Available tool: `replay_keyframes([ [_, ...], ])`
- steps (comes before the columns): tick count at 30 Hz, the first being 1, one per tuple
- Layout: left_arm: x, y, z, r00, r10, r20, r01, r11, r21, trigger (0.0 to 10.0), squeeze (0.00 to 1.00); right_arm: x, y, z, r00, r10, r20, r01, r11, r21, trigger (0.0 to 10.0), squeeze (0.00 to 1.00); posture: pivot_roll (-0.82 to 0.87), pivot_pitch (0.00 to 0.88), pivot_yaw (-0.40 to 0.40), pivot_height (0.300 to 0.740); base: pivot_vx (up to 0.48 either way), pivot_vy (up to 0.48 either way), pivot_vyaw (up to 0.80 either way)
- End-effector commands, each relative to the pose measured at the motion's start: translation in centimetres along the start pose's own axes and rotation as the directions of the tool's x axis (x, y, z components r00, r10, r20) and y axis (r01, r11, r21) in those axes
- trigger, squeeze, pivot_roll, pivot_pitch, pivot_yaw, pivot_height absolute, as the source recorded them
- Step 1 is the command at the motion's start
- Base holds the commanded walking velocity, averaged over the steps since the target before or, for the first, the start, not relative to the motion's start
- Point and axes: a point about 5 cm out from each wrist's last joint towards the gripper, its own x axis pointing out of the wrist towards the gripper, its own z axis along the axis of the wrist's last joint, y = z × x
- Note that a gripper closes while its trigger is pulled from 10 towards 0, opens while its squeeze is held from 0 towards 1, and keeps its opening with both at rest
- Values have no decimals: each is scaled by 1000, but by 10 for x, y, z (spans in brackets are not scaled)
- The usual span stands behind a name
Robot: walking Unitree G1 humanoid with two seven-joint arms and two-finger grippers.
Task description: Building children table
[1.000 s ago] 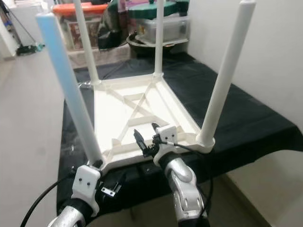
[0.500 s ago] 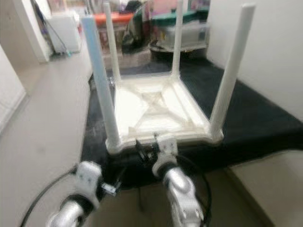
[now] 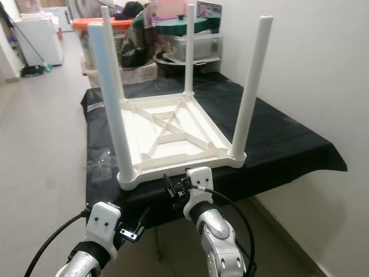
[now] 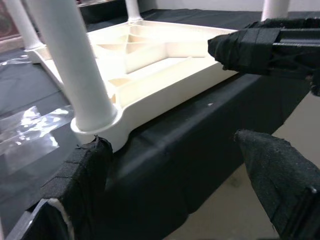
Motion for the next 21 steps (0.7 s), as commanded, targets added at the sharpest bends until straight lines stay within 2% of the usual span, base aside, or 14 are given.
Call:
replay_keyframes([
  [1, -1, 1, -3, 1000, 3, -12, -3, 1000, 6, 10000, 0, 1, 3, -1, 1000, 10, -15, -10, 1000, 4, 10000, 0, -81, 3, 10, 740, 0, -469, 0],
  [21, -1, 0, -5, 1000, -8, -15, 8, 1000, 12, 10000, 0, 2, 11, -2, 997, 74, -30, -75, 997, -8, 10000, 0, -82, 0, 12, 740, 0, -458, 0],
])
